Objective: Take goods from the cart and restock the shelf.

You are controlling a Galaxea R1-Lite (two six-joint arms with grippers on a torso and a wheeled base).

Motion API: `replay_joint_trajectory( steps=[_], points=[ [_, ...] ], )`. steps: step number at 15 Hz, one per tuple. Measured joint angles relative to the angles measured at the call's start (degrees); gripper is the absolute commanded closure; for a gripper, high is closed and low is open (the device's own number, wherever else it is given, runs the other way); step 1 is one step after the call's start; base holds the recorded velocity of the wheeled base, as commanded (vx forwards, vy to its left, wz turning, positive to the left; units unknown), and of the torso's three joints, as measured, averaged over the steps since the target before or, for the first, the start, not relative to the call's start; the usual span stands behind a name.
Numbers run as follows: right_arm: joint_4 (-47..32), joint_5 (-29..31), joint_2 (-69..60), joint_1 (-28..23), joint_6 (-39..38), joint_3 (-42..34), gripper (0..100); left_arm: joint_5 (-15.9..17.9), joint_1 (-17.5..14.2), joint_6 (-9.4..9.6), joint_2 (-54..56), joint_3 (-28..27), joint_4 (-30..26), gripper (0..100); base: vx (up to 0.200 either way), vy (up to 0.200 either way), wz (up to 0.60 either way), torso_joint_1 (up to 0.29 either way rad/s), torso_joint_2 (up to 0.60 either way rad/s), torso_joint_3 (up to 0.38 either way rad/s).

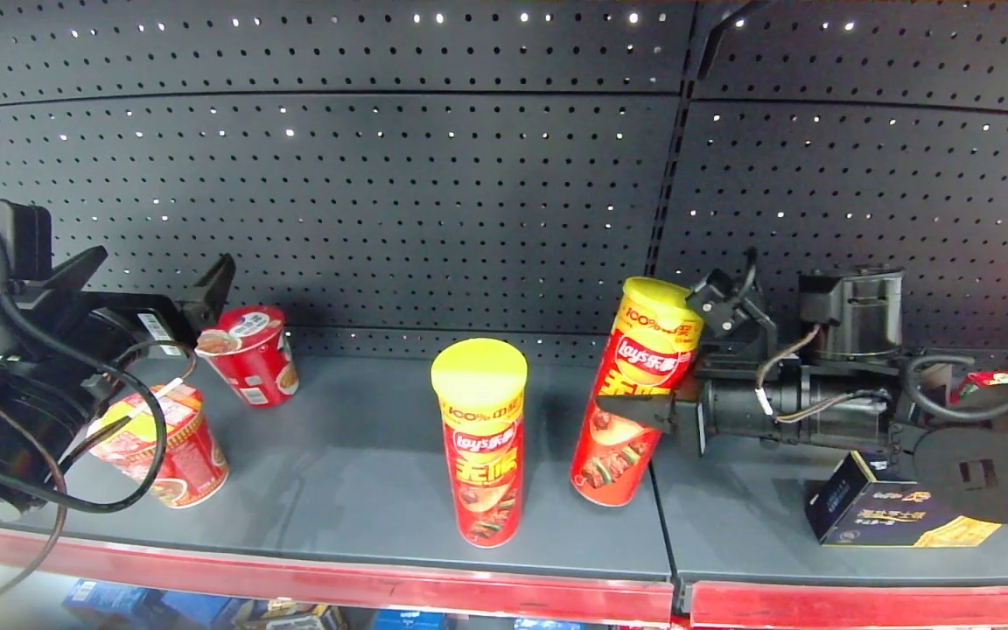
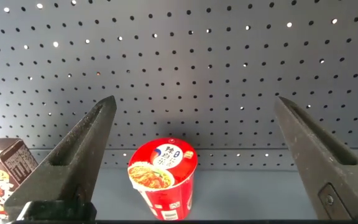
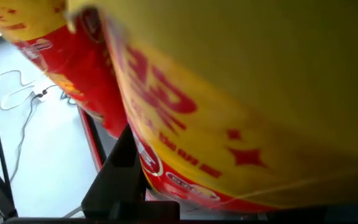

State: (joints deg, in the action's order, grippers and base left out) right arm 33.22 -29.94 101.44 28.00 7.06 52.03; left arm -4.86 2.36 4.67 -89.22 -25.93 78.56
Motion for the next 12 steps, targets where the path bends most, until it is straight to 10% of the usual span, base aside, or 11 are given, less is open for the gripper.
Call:
replay_joint_trajectory(
  steps=[12],
  points=[
    [0.1, 5.4, 8.5, 2.2, -0.1, 8.9, 100, 0.0, -1.5, 0.06, -0.1, 0.1, 0.1, 0, 0.000, 0.000, 0.00, 0.000, 0.00, 0.000]
  ],
)
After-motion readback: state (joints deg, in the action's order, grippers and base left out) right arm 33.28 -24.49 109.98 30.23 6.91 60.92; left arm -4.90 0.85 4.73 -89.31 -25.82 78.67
